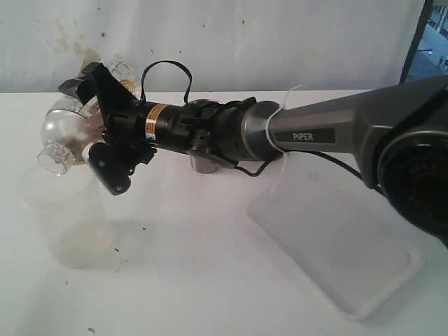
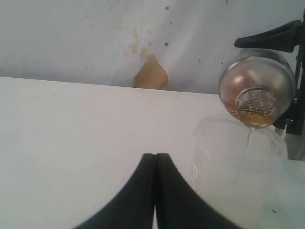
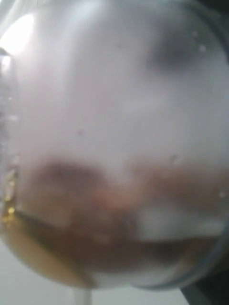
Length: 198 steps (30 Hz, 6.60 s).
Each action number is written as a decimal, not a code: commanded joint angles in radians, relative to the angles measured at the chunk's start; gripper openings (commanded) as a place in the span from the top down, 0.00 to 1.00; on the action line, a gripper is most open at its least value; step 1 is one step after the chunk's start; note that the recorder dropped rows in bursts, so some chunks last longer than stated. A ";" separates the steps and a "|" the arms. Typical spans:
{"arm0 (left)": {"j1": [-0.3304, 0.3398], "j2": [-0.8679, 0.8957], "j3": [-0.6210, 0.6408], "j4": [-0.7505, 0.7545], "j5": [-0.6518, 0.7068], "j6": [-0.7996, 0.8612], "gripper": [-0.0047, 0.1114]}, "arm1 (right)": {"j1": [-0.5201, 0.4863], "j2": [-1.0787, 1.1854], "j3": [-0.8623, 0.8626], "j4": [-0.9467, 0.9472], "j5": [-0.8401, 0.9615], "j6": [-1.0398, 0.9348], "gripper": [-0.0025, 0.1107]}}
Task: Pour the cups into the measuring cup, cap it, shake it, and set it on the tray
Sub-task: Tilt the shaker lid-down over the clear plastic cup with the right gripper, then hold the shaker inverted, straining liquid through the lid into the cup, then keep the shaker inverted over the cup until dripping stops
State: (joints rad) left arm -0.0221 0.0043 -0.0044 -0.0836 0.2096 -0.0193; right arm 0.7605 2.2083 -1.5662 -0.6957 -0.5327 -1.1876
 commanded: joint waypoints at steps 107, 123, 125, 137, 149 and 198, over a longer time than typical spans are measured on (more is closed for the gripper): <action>-0.001 -0.004 0.004 0.003 -0.010 -0.002 0.96 | 0.006 -0.054 -0.071 0.068 0.002 -0.357 0.98; -0.001 -0.004 0.004 0.003 -0.010 -0.002 0.96 | 0.006 -0.054 -0.071 0.034 0.002 -0.391 0.98; -0.001 -0.004 0.004 0.003 -0.010 -0.002 0.96 | 0.006 -0.055 -0.071 0.032 0.002 -0.413 0.98; -0.001 -0.004 0.004 0.003 -0.010 -0.002 0.96 | 0.017 -0.073 -0.071 0.021 0.002 -0.434 0.98; -0.001 -0.004 0.004 0.003 -0.010 -0.002 0.96 | 0.038 -0.083 -0.077 0.008 0.068 -0.504 0.98; -0.001 -0.004 0.004 0.003 -0.010 -0.002 0.96 | 0.038 -0.083 -0.077 -0.035 0.114 -0.596 0.98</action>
State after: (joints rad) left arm -0.0221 0.0043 -0.0044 -0.0836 0.2096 -0.0193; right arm 0.7981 2.1482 -1.6326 -0.7371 -0.3953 -1.7735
